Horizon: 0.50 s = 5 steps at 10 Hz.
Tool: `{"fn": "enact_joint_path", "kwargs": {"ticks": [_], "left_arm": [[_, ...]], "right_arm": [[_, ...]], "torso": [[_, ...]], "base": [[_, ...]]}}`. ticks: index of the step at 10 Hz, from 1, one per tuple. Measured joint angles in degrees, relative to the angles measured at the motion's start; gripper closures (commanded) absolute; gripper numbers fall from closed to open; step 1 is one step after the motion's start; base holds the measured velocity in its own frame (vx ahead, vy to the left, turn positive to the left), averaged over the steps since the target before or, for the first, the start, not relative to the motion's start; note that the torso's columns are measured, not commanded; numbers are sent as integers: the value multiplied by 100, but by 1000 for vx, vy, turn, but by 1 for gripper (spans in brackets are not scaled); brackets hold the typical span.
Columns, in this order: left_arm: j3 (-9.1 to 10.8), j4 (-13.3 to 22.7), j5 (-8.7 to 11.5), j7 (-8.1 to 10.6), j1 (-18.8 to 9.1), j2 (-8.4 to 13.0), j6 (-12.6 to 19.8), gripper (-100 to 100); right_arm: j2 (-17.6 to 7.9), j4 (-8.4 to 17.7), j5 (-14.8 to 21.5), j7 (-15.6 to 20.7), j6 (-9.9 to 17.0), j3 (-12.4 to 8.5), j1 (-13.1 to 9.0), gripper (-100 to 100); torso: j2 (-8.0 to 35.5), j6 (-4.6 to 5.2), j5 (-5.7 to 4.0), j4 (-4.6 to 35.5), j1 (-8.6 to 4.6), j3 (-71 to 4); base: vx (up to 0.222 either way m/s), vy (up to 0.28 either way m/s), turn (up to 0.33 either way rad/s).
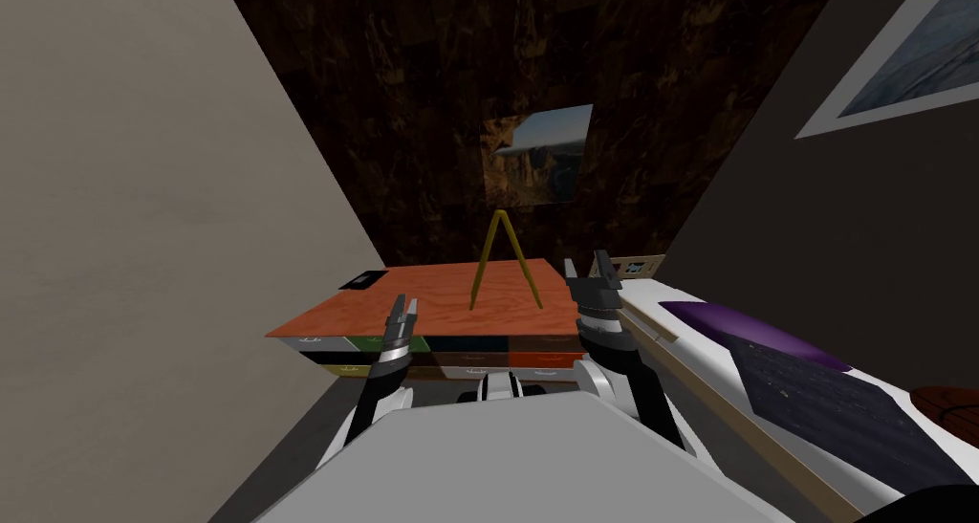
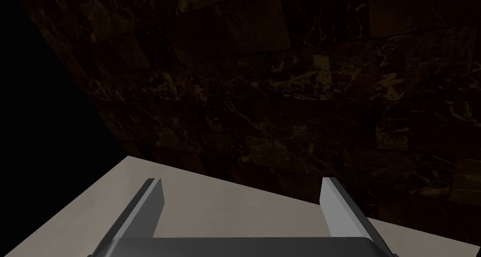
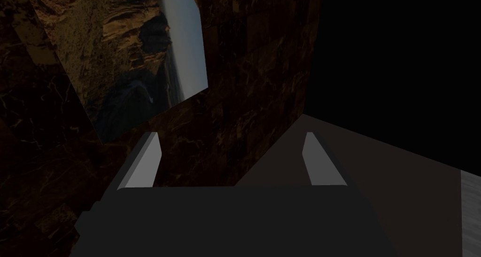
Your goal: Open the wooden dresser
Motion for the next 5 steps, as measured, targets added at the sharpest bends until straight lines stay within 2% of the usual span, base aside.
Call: {"fn": "enact_joint_path", "kwargs": {"ticks": [5], "left_arm": [[-29, 724, -13, -43, -185, 40, -264, -100]], "right_arm": [[0, 0, 0, 0, 0, 0, 0, 0]], "torso": [[1, 0, 0, 0, 0, 0]], "base": [[1, -10, -27]]}}
